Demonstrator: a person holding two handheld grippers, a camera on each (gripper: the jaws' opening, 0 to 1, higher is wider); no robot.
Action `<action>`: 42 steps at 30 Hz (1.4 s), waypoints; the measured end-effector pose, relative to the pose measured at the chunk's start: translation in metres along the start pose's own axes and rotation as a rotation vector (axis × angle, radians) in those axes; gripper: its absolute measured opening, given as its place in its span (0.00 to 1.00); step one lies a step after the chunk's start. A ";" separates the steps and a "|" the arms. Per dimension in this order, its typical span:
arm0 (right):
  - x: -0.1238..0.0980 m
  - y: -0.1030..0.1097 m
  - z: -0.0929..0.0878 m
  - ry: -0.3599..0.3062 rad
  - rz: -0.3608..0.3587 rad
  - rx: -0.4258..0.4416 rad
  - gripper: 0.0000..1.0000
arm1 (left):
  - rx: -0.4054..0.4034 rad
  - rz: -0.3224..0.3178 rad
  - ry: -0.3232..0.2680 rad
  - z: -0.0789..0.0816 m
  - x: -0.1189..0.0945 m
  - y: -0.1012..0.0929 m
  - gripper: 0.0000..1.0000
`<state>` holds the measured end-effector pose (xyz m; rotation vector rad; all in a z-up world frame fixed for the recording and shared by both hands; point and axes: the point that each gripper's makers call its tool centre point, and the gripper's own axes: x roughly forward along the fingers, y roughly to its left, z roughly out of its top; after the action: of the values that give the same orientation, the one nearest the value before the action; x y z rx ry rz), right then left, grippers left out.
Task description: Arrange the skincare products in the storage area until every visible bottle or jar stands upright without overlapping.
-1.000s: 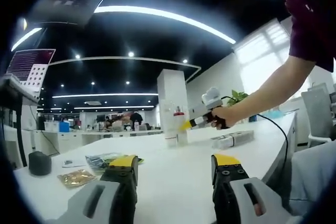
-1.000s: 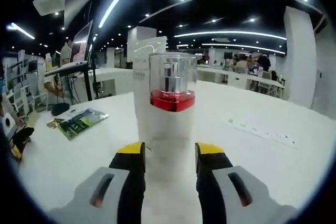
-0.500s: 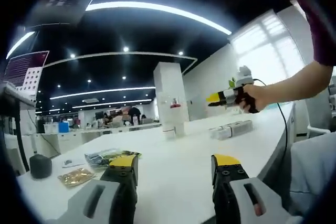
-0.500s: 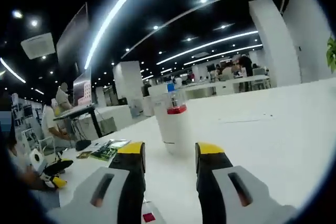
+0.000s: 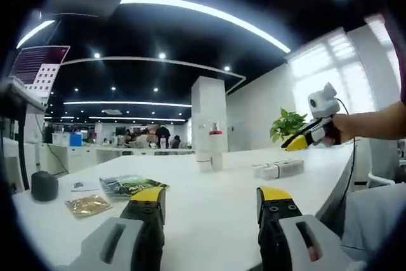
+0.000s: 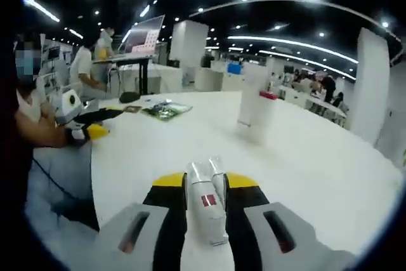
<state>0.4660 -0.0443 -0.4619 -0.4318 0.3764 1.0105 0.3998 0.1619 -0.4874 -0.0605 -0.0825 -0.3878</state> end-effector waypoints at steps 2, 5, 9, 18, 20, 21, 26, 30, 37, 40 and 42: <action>-0.001 -0.002 -0.007 0.079 0.024 -0.071 0.26 | 0.001 0.005 0.005 0.000 0.001 0.000 0.60; -0.001 -0.004 -0.019 0.208 0.068 -0.144 0.27 | 0.003 0.003 0.003 -0.001 0.001 0.000 0.60; -0.001 -0.002 -0.025 0.271 0.116 -0.131 0.24 | 0.000 0.003 0.001 0.000 0.001 0.000 0.60; 0.015 -0.006 -0.032 0.375 0.150 -0.135 0.21 | -0.005 -0.003 -0.006 0.002 -0.001 -0.001 0.60; 0.018 -0.006 -0.031 0.385 0.154 -0.131 0.19 | -0.003 -0.004 -0.008 0.002 -0.001 -0.001 0.60; 0.019 -0.005 -0.031 0.390 0.159 -0.131 0.19 | -0.001 -0.005 -0.009 0.002 -0.001 -0.001 0.60; 0.026 -0.002 -0.036 0.427 0.160 -0.119 0.19 | 0.000 -0.010 -0.012 0.002 -0.001 -0.001 0.60; 0.032 0.003 -0.039 0.434 0.165 -0.099 0.19 | -0.003 -0.017 -0.016 0.003 -0.002 -0.001 0.60; 0.037 0.012 -0.034 0.380 0.173 -0.033 0.19 | -0.010 -0.015 -0.023 0.004 -0.002 -0.001 0.60; 0.039 0.015 -0.034 0.374 0.165 -0.003 0.18 | -0.023 -0.016 -0.026 0.005 -0.002 -0.001 0.61; 0.040 0.016 -0.035 0.389 0.162 -0.012 0.18 | -0.030 -0.024 -0.022 0.005 -0.002 -0.003 0.62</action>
<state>0.4682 -0.0258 -0.5140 -0.6188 0.7641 1.0860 0.3961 0.1602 -0.4828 -0.0938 -0.0996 -0.4125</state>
